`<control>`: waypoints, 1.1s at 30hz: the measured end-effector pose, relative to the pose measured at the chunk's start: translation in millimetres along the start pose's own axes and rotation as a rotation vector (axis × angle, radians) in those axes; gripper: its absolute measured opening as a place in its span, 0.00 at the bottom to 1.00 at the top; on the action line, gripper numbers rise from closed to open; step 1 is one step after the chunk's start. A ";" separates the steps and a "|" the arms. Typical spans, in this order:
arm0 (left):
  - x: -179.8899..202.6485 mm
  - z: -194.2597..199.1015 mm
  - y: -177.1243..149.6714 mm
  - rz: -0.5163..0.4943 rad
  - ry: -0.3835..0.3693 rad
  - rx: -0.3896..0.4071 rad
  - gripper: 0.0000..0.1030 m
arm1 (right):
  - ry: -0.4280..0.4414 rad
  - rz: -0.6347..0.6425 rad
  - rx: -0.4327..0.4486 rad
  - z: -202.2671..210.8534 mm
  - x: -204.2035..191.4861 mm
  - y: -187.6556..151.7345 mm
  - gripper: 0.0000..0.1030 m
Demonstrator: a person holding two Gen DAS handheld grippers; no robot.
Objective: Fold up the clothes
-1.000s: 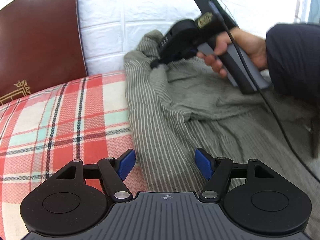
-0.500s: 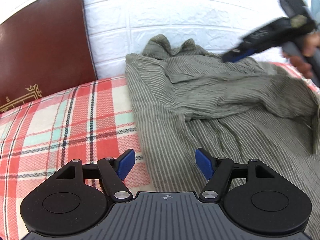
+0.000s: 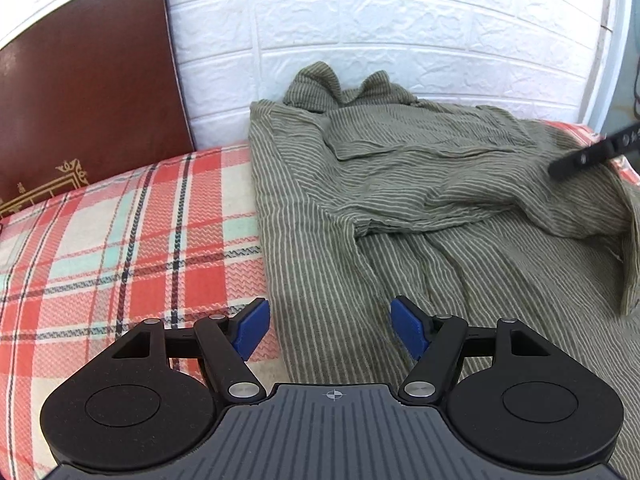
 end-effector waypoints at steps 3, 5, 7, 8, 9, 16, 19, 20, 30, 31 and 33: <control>-3.8 1.9 -0.5 0.002 0.017 -0.001 0.77 | 0.013 -0.042 0.025 16.7 -4.8 -0.8 0.04; -6.9 3.3 0.2 0.014 0.019 0.001 0.77 | 0.061 -0.094 0.060 37.8 -9.1 -0.1 0.04; -7.8 4.0 1.3 0.024 0.013 0.001 0.77 | 0.076 -0.112 0.084 55.8 -12.6 -1.8 0.04; -6.8 4.1 1.8 0.025 0.006 0.001 0.77 | 0.066 -0.120 0.079 57.1 -10.9 -4.7 0.04; -5.2 3.9 2.1 0.026 -0.001 0.001 0.77 | 0.056 -0.128 0.074 58.4 -9.2 -7.6 0.04; 6.8 7.7 -10.5 0.001 -0.042 -0.028 0.77 | -0.047 -0.233 -0.077 21.1 14.9 -42.6 0.08; 1.1 20.6 -16.6 0.005 -0.030 -0.021 0.77 | -0.099 -0.234 -0.082 17.7 16.0 -45.3 0.19; -1.6 24.9 -18.9 0.006 -0.022 -0.019 0.78 | -0.116 -0.224 -0.061 22.9 14.0 -42.5 0.26; 17.3 51.3 -46.5 -0.103 0.014 -0.023 0.78 | -0.134 -0.095 0.131 87.4 -41.1 -51.0 0.51; 23.3 52.2 -48.5 -0.123 0.015 -0.023 0.78 | -0.136 -0.082 0.129 89.6 -46.9 -57.1 0.51; 34.4 55.9 -53.2 -0.161 0.012 -0.023 0.78 | -0.176 -0.065 0.112 91.8 -51.8 -73.1 0.51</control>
Point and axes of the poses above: each gripper's, at about its wrist camera, not at the fingertips, and z roughly against the way its jaws point, x to its right, y to its top, the point moved 8 cm from there along -z, roughly the way its jaws point, and after that the axes turned 4 degrees about z, right-handed, at the moved point
